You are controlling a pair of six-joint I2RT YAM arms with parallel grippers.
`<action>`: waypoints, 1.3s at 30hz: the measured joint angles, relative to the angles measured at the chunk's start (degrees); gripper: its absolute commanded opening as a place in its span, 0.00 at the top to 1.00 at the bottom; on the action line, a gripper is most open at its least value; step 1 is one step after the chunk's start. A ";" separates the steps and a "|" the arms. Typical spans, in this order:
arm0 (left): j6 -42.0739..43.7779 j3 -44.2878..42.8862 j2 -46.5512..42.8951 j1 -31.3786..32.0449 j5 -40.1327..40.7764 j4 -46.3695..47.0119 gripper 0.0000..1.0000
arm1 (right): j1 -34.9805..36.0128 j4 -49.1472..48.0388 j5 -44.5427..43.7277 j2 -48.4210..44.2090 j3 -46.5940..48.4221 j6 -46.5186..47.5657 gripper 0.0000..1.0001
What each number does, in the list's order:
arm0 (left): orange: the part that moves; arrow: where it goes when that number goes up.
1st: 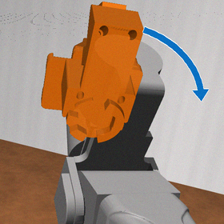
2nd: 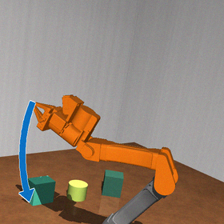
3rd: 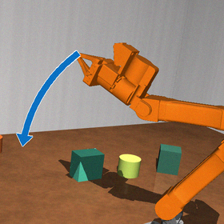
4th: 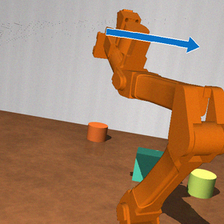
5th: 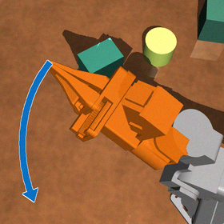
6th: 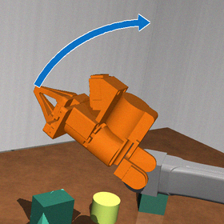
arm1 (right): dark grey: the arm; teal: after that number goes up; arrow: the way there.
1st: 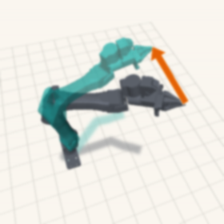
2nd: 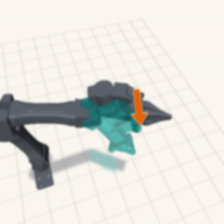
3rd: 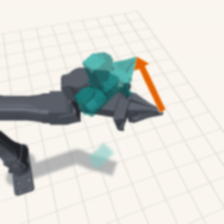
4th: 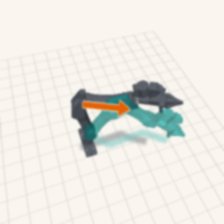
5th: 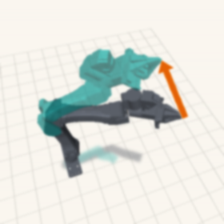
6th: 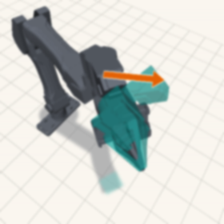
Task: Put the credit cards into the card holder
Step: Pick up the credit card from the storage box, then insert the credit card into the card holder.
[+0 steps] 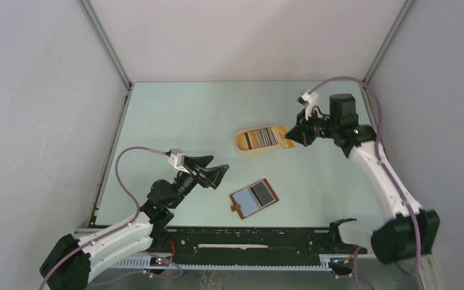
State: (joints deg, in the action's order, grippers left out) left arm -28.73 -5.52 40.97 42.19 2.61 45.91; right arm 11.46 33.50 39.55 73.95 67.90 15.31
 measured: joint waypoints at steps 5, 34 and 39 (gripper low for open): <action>-5.84 0.00 -2.43 0.00 -4.04 -3.28 0.09 | -2.08 -3.96 12.11 -14.67 -11.02 2.45 1.00; -30.80 -4.44 13.00 25.90 19.65 -35.89 0.34 | 11.85 -7.08 17.88 13.42 -19.61 -4.76 1.00; -33.31 -5.49 14.95 25.94 19.78 -36.09 0.35 | 12.57 -4.55 15.63 15.52 -16.55 -4.70 1.00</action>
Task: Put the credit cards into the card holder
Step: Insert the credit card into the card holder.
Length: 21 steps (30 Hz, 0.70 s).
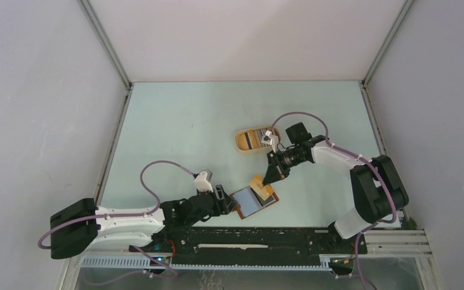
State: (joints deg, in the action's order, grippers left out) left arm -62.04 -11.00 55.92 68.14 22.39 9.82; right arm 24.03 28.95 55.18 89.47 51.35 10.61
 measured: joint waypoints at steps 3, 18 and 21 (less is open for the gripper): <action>-1.53 0.00 0.85 0.00 -0.11 0.07 0.36 | 1.20 1.25 -1.07 1.11 0.09 -0.28 1.00; -6.19 -0.26 6.75 0.00 -1.36 5.05 0.40 | 2.27 0.00 -3.15 6.97 -0.09 -8.20 1.00; -6.62 -0.72 7.89 0.00 -1.62 5.53 0.41 | 2.32 -0.63 -4.17 8.24 -0.15 -9.79 1.00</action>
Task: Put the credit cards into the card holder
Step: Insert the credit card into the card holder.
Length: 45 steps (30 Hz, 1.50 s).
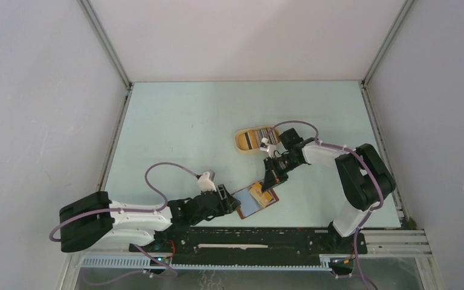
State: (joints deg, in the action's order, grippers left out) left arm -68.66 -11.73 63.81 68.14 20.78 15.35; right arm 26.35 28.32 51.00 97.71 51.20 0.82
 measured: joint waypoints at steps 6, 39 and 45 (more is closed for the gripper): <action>-0.35 -0.87 1.38 0.00 -0.13 0.04 0.41 | 0.00 -0.74 -2.60 0.20 -0.24 -2.10 1.00; -0.50 -4.26 8.04 0.00 0.00 1.77 0.49 | -0.87 -1.46 1.99 3.93 -0.24 -2.47 1.00; -0.52 -4.74 8.83 0.00 0.00 2.10 0.50 | -1.99 -2.40 2.05 4.68 -0.24 -2.80 1.00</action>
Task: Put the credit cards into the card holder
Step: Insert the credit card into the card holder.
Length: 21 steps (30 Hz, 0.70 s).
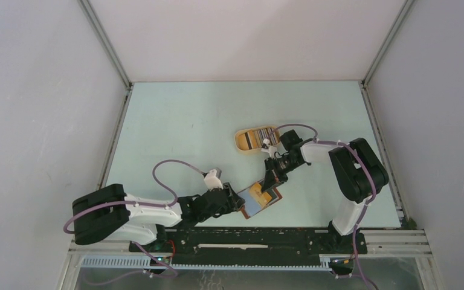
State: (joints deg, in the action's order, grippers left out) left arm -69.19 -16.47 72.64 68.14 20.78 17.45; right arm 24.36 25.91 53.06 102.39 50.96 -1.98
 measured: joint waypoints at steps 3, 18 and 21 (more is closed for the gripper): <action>0.02 -0.26 0.39 0.00 0.02 0.04 0.50 | -0.04 -0.68 0.24 0.50 0.00 -0.15 1.00; 0.04 -0.92 1.22 0.00 0.02 0.00 0.51 | -1.05 -7.54 0.44 -0.94 -4.00 -2.64 1.00; 0.04 -0.92 1.22 0.00 0.02 0.00 0.51 | -1.03 -8.68 0.48 -1.25 -4.55 -3.48 1.00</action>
State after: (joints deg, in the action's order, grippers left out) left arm -69.14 -17.39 73.87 68.14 20.80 17.45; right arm 23.33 17.23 53.54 101.14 46.41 -5.45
